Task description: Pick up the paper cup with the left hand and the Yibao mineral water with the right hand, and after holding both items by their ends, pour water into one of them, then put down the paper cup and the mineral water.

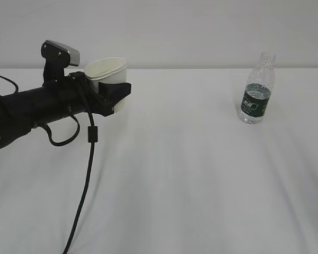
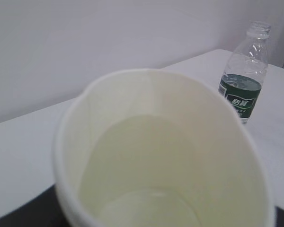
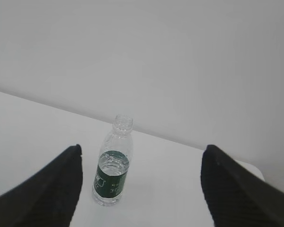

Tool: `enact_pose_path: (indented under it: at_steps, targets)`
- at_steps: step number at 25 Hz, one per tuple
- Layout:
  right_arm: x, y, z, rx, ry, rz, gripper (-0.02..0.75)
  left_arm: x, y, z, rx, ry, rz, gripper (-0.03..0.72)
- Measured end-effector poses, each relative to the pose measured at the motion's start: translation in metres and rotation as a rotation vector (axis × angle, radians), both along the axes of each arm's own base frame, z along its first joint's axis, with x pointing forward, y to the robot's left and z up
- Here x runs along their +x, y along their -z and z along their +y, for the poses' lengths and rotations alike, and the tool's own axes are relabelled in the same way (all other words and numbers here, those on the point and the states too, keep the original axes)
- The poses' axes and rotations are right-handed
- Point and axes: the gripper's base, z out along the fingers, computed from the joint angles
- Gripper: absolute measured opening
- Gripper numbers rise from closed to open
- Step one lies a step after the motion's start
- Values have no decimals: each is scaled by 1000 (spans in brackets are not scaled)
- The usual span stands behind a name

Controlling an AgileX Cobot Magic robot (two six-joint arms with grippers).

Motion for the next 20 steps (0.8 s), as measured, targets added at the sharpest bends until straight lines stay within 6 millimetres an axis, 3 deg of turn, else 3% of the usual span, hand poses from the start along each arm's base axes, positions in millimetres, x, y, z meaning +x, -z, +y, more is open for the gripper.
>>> enact_pose_path:
  at_steps: [20]
  targets:
    - [0,2,0,-4,2,24,591,-6,-3,-7,1,96,-53,397]
